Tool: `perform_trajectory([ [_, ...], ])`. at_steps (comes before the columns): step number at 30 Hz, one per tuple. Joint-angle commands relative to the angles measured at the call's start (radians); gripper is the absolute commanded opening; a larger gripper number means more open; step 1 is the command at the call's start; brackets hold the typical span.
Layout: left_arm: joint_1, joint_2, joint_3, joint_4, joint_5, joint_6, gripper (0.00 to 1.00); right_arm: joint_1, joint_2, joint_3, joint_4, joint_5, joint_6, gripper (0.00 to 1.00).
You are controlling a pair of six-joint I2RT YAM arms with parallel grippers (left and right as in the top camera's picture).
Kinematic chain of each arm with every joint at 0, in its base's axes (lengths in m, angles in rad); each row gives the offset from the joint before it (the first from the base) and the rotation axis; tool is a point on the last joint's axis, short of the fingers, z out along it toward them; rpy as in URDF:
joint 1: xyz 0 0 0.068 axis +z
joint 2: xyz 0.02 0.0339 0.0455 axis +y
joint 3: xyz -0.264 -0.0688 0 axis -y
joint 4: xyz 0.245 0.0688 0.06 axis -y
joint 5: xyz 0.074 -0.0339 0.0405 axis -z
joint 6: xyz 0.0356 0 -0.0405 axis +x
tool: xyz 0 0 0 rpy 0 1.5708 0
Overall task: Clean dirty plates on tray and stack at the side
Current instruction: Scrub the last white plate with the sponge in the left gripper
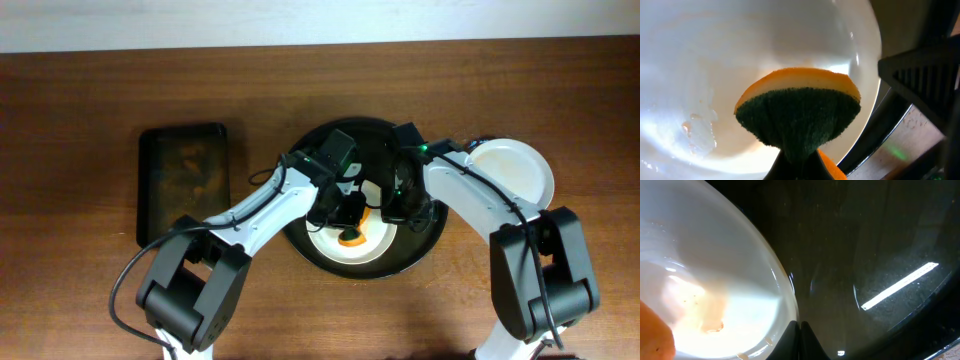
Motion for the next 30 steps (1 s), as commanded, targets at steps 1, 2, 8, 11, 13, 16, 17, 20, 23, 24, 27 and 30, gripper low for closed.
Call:
perform_trajectory([
  [1,-0.001,-0.019,-0.046,0.077,0.060,-0.064,0.00,-0.005,-0.018,-0.002,-0.008,0.021,0.005,0.04],
  [2,-0.002,-0.016,-0.066,0.110,0.081,-0.074,0.00,-0.005,-0.018,-0.002,-0.008,0.021,0.005,0.04],
  [8,-0.052,0.028,-0.118,0.262,0.166,-0.084,0.00,-0.005,-0.018,-0.002,-0.008,0.021,0.005,0.04],
  [11,-0.071,0.028,-0.119,0.268,0.158,-0.084,0.00,-0.005,-0.018,-0.002,-0.008,0.021,0.005,0.04],
  [13,-0.075,0.037,-0.119,0.272,0.159,-0.084,0.00,-0.005,-0.018,-0.002,-0.008,0.021,0.005,0.04],
  [16,-0.081,0.079,-0.119,0.279,0.171,-0.111,0.00,-0.005,-0.018,-0.002,-0.011,0.021,0.005,0.04],
  [17,-0.081,0.094,-0.119,0.285,0.170,-0.130,0.00,-0.005,-0.018,-0.002,-0.012,0.021,0.005,0.04],
  [20,-0.081,0.100,-0.119,0.292,0.154,-0.129,0.00,-0.005,-0.018,-0.002,-0.012,0.021,0.005,0.04],
  [23,-0.081,0.100,-0.119,0.269,0.073,-0.129,0.00,-0.005,-0.018,-0.002,-0.014,0.021,0.005,0.04],
  [24,-0.081,0.100,-0.119,0.256,0.027,-0.128,0.00,-0.005,-0.018,-0.002,-0.016,0.021,0.005,0.04],
  [27,-0.032,0.096,-0.119,0.249,-0.030,-0.128,0.00,-0.005,-0.018,-0.002,-0.023,0.021,0.005,0.04],
  [30,0.042,0.060,-0.119,0.241,-0.033,-0.051,0.00,-0.005,-0.018,-0.002,-0.022,0.021,0.005,0.04],
])
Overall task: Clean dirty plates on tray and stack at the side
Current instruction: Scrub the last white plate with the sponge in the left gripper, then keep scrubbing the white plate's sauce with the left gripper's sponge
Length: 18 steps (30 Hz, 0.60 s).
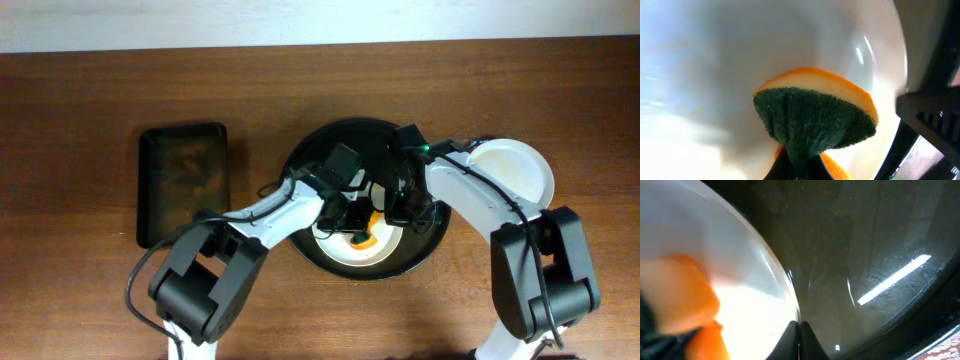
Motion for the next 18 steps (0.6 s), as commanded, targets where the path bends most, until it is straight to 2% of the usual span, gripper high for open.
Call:
perform_trajectory([
  [1,0.079,-0.018,-0.014,-0.015,-0.076,0.087,0.00,0.003,-0.018,0.006,0.000,-0.001,0.002,0.04],
  [6,0.137,-0.179,-0.014,-0.085,-0.204,0.116,0.00,0.003,-0.018,0.006,0.000,-0.001,0.002,0.04],
  [8,0.155,-0.197,-0.014,-0.092,-0.069,0.050,0.00,0.003,-0.018,0.006,0.001,-0.033,0.022,0.04],
  [9,0.174,-0.196,-0.014,-0.092,0.000,0.027,0.00,0.003,-0.018,0.006,0.000,-0.084,0.101,0.04],
  [11,0.181,-0.197,-0.014,-0.096,0.013,0.028,0.00,0.006,-0.018,0.006,0.019,-0.169,0.185,0.05],
  [13,0.181,-0.197,-0.014,-0.101,0.014,0.028,0.00,-0.006,-0.018,0.009,0.035,-0.152,0.175,0.34],
  [14,0.181,-0.197,-0.014,-0.108,0.014,0.028,0.00,-0.029,-0.018,0.026,0.037,-0.152,0.122,0.38],
  [16,0.180,-0.197,-0.014,-0.122,0.015,0.027,0.00,-0.092,-0.018,0.079,0.059,-0.152,0.025,0.58],
  [17,0.180,-0.196,-0.014,-0.123,0.016,0.026,0.00,-0.113,-0.018,0.082,0.108,-0.151,-0.041,0.57],
  [18,0.180,-0.196,-0.014,-0.126,0.016,0.001,0.00,-0.136,-0.016,0.080,0.165,-0.151,-0.115,0.50],
])
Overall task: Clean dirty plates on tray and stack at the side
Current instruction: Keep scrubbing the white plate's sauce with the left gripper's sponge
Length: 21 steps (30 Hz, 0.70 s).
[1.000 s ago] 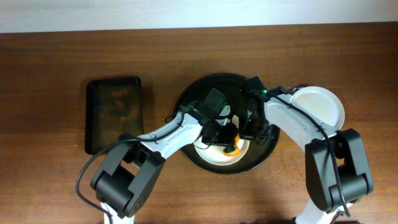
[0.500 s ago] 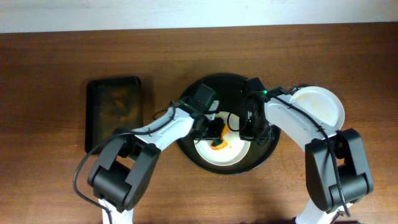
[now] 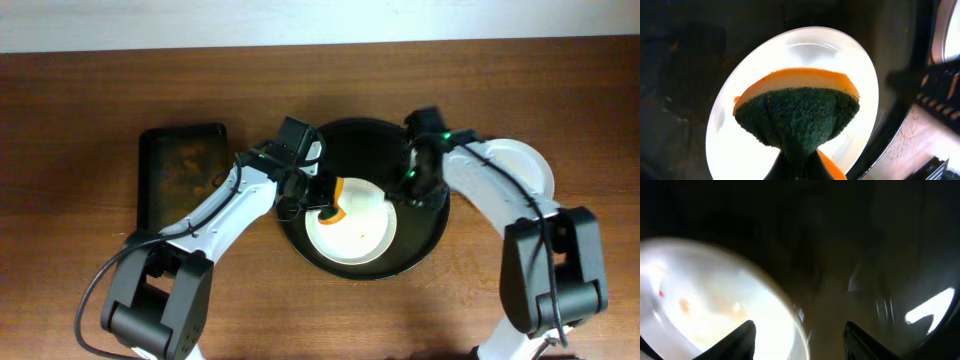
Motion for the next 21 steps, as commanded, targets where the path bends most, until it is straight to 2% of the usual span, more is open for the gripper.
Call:
perform_trajectory([
  [1,-0.001,-0.021,-0.006,-0.004,0.019,-0.057,0.00,-0.041,-0.017,0.020,0.079,-0.004,-0.176,0.46],
  [3,-0.018,-0.017,-0.006,-0.004,-0.039,-0.099,0.00,-0.040,-0.016,0.013,0.098,-0.001,-0.193,0.37],
  [6,-0.092,-0.016,-0.007,-0.004,-0.092,-0.132,0.00,-0.039,0.004,-0.016,0.101,-0.010,-0.193,0.33],
  [8,-0.144,-0.016,-0.007,-0.004,-0.142,-0.190,0.00,-0.033,0.023,-0.022,0.096,-0.050,-0.203,0.37],
  [9,-0.169,-0.016,-0.007,-0.004,-0.166,-0.228,0.00,-0.028,0.025,-0.022,0.095,-0.091,-0.240,0.44],
  [12,-0.214,-0.016,-0.007,-0.005,-0.205,-0.308,0.00,-0.005,0.040,-0.024,0.062,-0.092,-0.244,0.43],
  [13,-0.220,-0.016,-0.007,-0.006,-0.209,-0.320,0.00,0.001,0.051,-0.025,0.057,-0.086,-0.244,0.37],
  [15,-0.220,-0.016,-0.007,-0.010,-0.209,-0.320,0.00,0.007,0.077,-0.039,0.058,-0.084,-0.244,0.36],
  [18,-0.220,-0.015,-0.014,-0.012,-0.209,-0.320,0.00,0.006,0.087,-0.055,0.069,-0.084,-0.243,0.19],
  [19,-0.220,-0.014,-0.029,-0.011,-0.209,-0.332,0.00,0.006,0.087,-0.055,0.068,-0.084,-0.240,0.09],
  [20,-0.220,-0.014,-0.045,-0.006,-0.209,-0.355,0.00,0.007,0.087,-0.055,0.062,-0.084,-0.238,0.04],
  [21,-0.220,-0.014,-0.070,0.021,-0.208,-0.369,0.00,0.006,0.087,-0.055,0.053,-0.084,-0.207,0.04],
])
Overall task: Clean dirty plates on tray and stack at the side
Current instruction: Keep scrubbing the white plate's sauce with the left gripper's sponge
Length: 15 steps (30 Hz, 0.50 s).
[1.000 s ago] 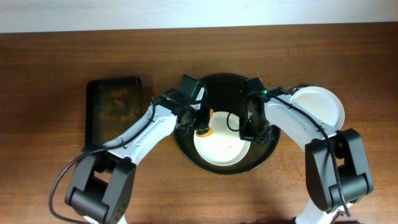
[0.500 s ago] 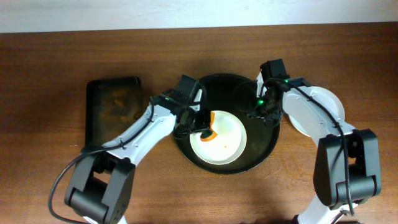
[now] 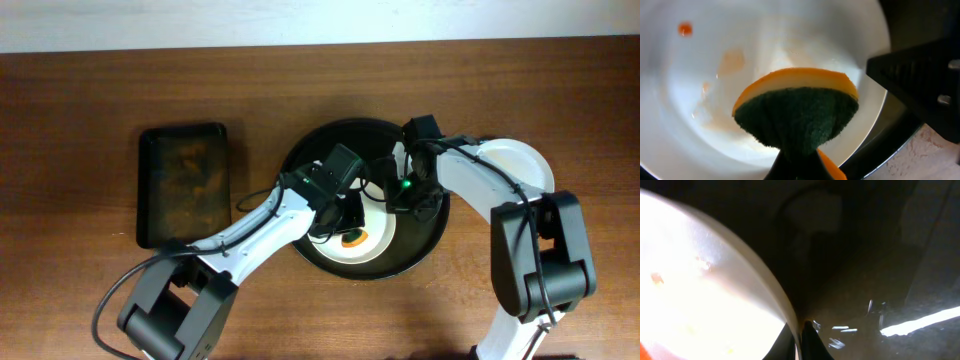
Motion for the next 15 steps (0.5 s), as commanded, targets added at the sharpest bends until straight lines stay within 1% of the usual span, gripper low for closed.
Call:
perform_trajectory([
  [1,-0.003,-0.014,-0.070,0.058,-0.007,-0.049,0.00,0.002,0.008,-0.006,-0.010,0.009,0.047,0.04],
  [3,-0.003,-0.014,-0.087,0.103,0.020,-0.049,0.00,0.002,0.008,-0.006,-0.024,0.007,0.066,0.04],
  [6,-0.030,-0.005,-0.087,0.134,0.019,-0.050,0.00,0.002,0.008,-0.006,-0.063,0.005,0.156,0.04],
  [10,-0.042,0.029,-0.087,0.178,0.012,-0.056,0.00,0.003,0.008,-0.006,-0.114,0.005,0.159,0.04],
  [11,-0.042,0.063,-0.087,0.201,0.032,-0.083,0.00,0.003,0.008,-0.006,-0.119,0.005,0.159,0.04],
  [13,-0.042,0.103,-0.087,0.249,0.039,-0.082,0.00,0.003,0.008,-0.006,-0.119,0.005,0.159,0.04],
  [15,-0.042,0.125,-0.087,0.264,0.032,-0.082,0.00,0.003,0.008,-0.006,-0.121,0.005,0.159,0.04],
])
